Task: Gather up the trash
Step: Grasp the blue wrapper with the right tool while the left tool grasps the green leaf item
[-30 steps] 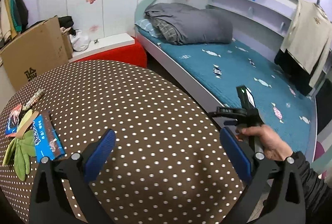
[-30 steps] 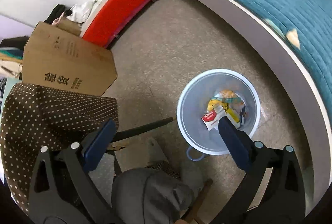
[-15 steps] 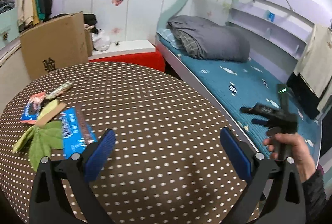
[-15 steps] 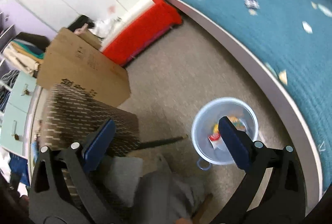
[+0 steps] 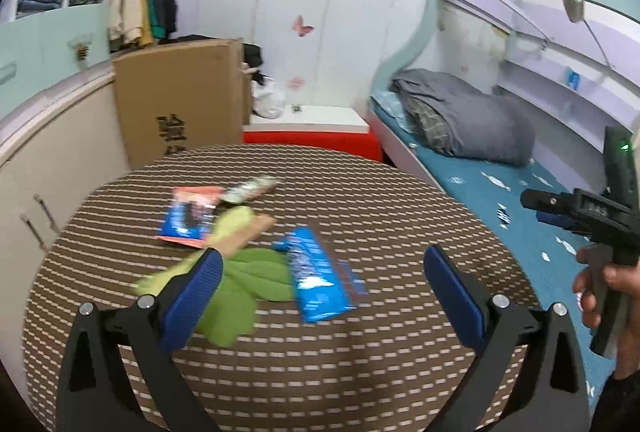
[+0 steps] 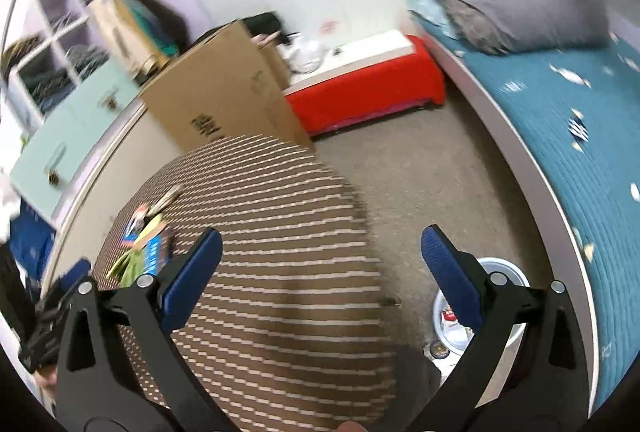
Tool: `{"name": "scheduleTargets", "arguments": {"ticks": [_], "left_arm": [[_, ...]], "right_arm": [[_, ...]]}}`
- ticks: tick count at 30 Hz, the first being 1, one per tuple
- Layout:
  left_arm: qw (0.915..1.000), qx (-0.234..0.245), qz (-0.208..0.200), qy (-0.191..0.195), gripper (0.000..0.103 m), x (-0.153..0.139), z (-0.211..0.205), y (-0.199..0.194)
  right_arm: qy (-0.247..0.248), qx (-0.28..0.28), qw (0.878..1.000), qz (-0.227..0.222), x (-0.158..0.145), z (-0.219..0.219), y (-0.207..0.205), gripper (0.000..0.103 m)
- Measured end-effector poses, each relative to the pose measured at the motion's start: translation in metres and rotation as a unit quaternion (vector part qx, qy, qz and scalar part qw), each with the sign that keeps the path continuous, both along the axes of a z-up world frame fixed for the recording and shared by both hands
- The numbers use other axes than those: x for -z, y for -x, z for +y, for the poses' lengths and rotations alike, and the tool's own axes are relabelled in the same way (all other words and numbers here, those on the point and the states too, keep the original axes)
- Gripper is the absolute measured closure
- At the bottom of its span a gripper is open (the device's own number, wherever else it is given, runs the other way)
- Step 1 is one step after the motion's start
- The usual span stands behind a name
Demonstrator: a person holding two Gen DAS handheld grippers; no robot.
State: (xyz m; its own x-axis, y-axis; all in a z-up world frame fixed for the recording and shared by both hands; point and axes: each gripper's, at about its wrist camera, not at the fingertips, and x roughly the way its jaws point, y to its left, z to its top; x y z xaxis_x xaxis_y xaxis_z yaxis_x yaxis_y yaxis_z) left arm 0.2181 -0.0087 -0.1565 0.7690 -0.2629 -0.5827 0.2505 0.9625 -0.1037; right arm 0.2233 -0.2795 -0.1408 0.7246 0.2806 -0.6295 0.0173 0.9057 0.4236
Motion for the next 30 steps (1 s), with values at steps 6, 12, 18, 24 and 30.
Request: {"name": "scheduleTargets", "arguments": {"ticks": [6,12,18,24,30], "left_arm": [[0.9982,-0.030,0.008,-0.052,0.005,0.004,0.041,-0.016],[0.9950,-0.058,0.029,-0.076,0.005,0.019,0.073,-0.037],[0.9958,-0.068,0.045,-0.042,0.005,0.033,0.092,-0.042],[0.9960,-0.050,0.050,-0.055,0.005,0.036,0.083,-0.045],[0.9929,-0.022,0.073,-0.092,0.005,0.044,0.062,-0.065]], "right_arm": [[0.044,-0.071,0.996,0.002,-0.008,0.082,-0.020,0.005],[0.085,-0.146,0.985,0.011,-0.002,0.155,-0.035,0.005],[0.121,-0.165,0.978,0.030,0.015,0.202,-0.056,0.011],[0.159,-0.206,0.965,0.042,0.032,0.230,-0.061,0.059],[0.151,-0.200,0.968,0.025,0.029,0.210,-0.044,0.074]]}}
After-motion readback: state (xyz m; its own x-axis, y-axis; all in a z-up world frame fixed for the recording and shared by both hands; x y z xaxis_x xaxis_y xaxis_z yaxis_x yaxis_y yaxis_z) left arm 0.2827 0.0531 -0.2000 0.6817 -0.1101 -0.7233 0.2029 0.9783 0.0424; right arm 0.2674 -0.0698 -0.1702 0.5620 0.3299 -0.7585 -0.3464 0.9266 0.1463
